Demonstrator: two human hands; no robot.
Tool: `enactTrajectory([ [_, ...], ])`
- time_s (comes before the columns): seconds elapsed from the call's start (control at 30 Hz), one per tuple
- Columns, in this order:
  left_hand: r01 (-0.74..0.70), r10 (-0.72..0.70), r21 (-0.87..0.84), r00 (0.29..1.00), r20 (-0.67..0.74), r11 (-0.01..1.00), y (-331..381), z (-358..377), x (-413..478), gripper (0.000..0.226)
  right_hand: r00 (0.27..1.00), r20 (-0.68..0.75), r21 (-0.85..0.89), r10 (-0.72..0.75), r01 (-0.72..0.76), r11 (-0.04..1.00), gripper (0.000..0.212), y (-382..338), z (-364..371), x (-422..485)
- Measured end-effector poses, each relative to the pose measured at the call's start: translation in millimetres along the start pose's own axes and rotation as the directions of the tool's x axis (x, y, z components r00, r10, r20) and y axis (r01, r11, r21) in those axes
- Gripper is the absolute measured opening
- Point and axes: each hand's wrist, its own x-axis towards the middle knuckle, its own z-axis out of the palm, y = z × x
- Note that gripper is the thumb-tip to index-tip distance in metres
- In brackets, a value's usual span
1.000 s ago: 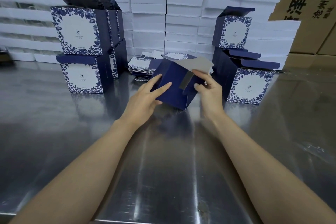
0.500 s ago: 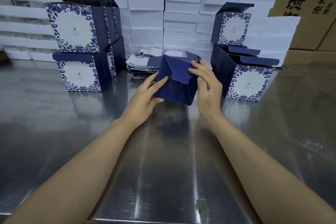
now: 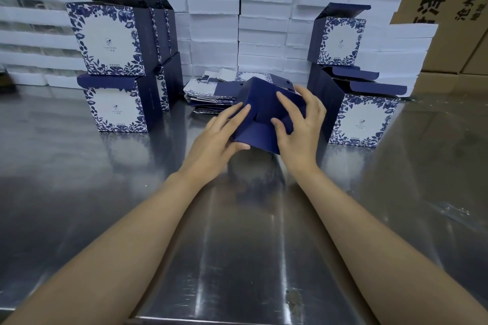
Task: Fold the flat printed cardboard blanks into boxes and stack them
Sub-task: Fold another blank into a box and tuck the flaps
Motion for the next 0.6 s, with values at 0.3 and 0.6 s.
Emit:
enactTrajectory([
  [0.3, -0.015, 0.014, -0.029, 1.000, -0.019, 0.999, 0.9, -0.9, 0.0, 0.074, 0.999, -0.039, -0.078, 0.021, -0.024, 0.997, 0.049, -5.1, 0.4, 1.1],
  [0.6, 0.007, -0.006, -0.013, 1.000, 0.024, 1.000, 3.4, -3.7, 0.0, 0.074, 0.998, -0.009, 0.046, 0.063, -0.063, 0.997, 0.053, -5.1, -4.4, 0.3],
])
